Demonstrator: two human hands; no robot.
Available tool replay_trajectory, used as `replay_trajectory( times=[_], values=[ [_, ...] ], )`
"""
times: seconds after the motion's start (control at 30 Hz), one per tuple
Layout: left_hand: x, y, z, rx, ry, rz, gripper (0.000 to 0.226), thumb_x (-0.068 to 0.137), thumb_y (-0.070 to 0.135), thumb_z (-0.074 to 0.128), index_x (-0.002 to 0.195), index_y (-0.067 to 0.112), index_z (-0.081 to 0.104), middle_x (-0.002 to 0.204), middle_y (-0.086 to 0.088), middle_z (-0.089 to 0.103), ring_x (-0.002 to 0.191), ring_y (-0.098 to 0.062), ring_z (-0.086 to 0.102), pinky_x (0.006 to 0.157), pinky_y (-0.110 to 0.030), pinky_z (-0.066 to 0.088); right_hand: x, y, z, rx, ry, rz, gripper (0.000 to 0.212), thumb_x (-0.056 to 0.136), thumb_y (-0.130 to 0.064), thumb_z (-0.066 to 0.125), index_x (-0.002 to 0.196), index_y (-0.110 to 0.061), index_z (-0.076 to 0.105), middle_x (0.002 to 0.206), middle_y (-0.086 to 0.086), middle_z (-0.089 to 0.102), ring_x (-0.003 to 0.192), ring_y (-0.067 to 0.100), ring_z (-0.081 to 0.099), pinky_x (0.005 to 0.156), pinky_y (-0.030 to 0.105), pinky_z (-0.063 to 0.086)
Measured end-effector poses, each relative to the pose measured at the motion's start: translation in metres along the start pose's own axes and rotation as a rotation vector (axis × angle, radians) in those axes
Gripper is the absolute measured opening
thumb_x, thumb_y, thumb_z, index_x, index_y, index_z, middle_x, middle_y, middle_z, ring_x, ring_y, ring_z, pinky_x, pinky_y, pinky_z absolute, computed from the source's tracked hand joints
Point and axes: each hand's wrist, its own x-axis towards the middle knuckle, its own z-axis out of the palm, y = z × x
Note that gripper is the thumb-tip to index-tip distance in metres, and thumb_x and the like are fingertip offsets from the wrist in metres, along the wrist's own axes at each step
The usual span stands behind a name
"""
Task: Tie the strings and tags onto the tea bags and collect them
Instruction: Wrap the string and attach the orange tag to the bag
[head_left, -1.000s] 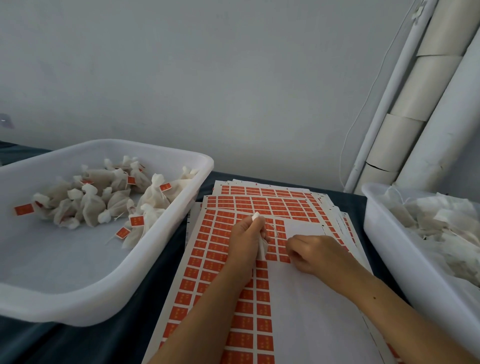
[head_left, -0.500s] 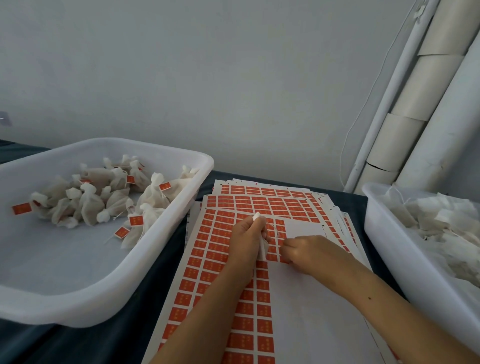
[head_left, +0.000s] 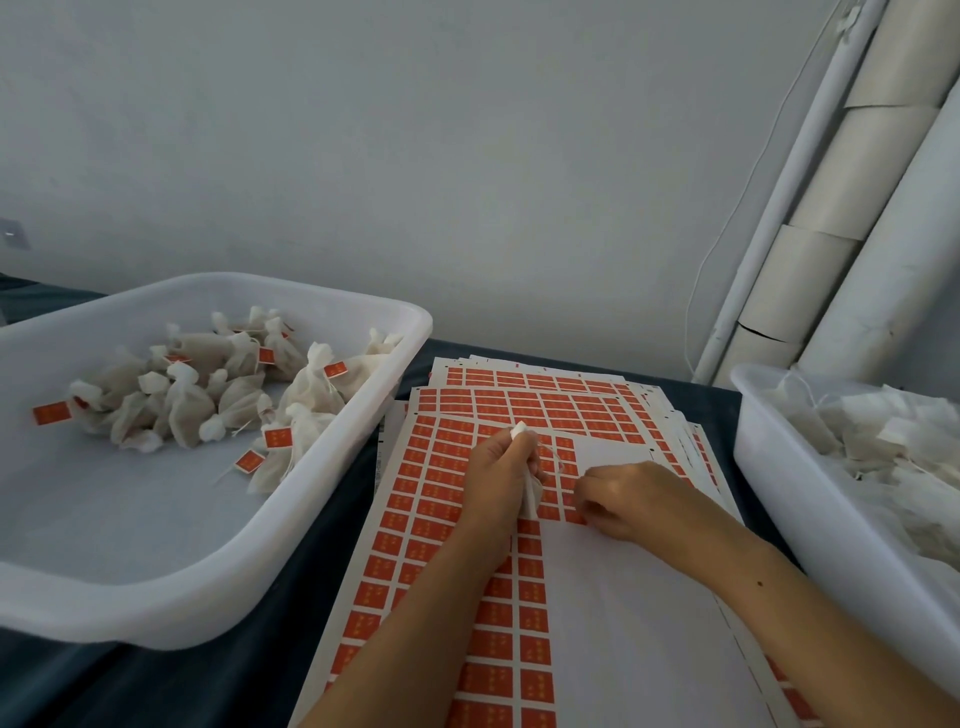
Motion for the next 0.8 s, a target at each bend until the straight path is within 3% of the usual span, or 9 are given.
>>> replay_trajectory(
  times=[0.27,0.4,0.6,0.73,0.8],
  values=[
    [-0.001,0.000,-0.001,-0.020,0.003,0.007,0.032,0.097,0.022,0.048,0.067,0.017,0.058,0.051,0.013,0.063,0.048,0.000,0.062,0.044,-0.008,0.044,0.001,-0.010,-0.013,-0.058,-0.087,-0.042,0.035,0.098,-0.021,0.045,0.133,-0.020,0.045,0.136,-0.002,0.049,0.121,0.017,0.050,0.107,0.027,0.035],
    [-0.001,-0.004,0.000,0.016,0.020,0.016,0.034,0.097,0.021,0.047,0.065,0.015,0.056,0.047,0.013,0.059,0.044,0.002,0.057,0.045,-0.007,0.043,-0.003,-0.013,-0.002,-0.171,-0.032,-0.058,0.042,0.098,-0.018,0.046,0.139,-0.017,0.037,0.138,0.000,0.048,0.119,0.017,0.053,0.105,0.025,0.038],
    [-0.002,-0.003,0.000,0.018,0.017,0.007,0.034,0.097,0.023,0.047,0.065,0.016,0.056,0.052,0.012,0.063,0.050,-0.001,0.062,0.046,-0.009,0.045,0.001,-0.004,0.003,0.023,-0.001,0.028,0.037,0.097,-0.024,0.048,0.134,-0.021,0.044,0.132,-0.005,0.052,0.117,0.014,0.054,0.102,0.020,0.035],
    [-0.001,-0.001,-0.001,0.008,0.004,0.005,0.033,0.097,0.021,0.047,0.067,0.014,0.056,0.050,0.011,0.062,0.046,0.000,0.061,0.043,-0.009,0.044,0.003,-0.003,-0.004,0.093,-0.066,-0.015,0.026,0.095,-0.011,0.047,0.117,-0.015,0.062,0.119,0.001,0.060,0.111,0.018,0.055,0.096,0.026,0.041],
    [-0.001,-0.001,0.000,0.006,0.001,0.008,0.033,0.097,0.021,0.047,0.066,0.014,0.056,0.049,0.011,0.061,0.045,0.000,0.060,0.043,-0.009,0.044,0.000,-0.004,-0.004,0.003,-0.042,-0.028,0.033,0.096,-0.016,0.049,0.128,-0.017,0.052,0.129,-0.001,0.055,0.116,0.016,0.054,0.101,0.024,0.038]
  ],
)
